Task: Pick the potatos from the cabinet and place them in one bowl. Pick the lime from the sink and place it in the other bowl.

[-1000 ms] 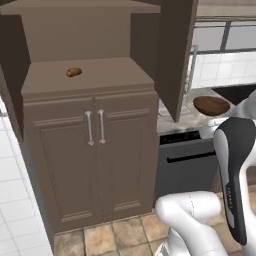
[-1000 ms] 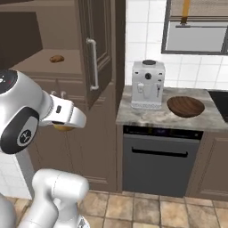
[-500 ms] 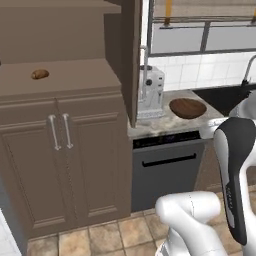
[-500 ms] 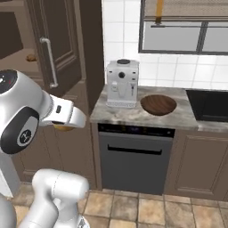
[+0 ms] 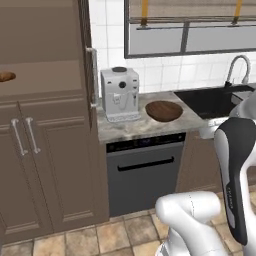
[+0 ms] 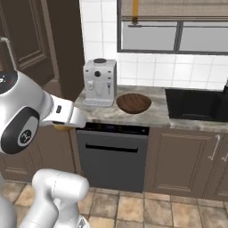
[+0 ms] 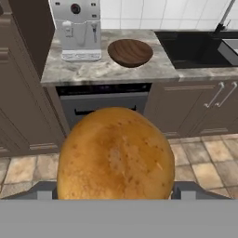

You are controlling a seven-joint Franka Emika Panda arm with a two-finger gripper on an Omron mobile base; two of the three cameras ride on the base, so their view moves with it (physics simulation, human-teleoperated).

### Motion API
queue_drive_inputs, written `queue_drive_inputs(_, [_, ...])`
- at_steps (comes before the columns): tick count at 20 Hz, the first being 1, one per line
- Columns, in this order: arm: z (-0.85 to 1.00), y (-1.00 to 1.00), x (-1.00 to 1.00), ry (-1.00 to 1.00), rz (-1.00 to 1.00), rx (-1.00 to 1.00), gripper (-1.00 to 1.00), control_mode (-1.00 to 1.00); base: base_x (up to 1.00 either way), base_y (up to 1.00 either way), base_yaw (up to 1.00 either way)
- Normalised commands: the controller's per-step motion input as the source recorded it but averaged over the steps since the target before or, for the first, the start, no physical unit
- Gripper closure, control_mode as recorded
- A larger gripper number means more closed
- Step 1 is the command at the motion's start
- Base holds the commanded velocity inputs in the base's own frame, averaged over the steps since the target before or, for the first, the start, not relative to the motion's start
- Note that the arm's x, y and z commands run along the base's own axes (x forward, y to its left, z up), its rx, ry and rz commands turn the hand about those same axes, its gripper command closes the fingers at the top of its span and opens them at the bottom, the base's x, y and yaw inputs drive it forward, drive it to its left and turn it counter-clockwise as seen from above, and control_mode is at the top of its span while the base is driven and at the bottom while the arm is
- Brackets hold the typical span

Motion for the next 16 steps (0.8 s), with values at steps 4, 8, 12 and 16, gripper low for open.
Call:
queue_drive_inputs(4, [0.00,0.00,0.00,0.00,0.00,0.00,1.00,1.00,0.21,-0.51,0.00])
queue_drive_inputs(8, [0.00,0.00,0.00,0.00,0.00,0.00,1.00,1.00,0.38,-0.32,0.00])
queue_drive_inputs(12, [0.00,0.00,0.00,0.00,0.00,0.00,1.00,1.00,0.50,-0.24,0.00])
queue_drive_inputs(16, [0.00,0.00,0.00,0.00,0.00,0.00,1.00,1.00,0.58,-0.28,0.00])
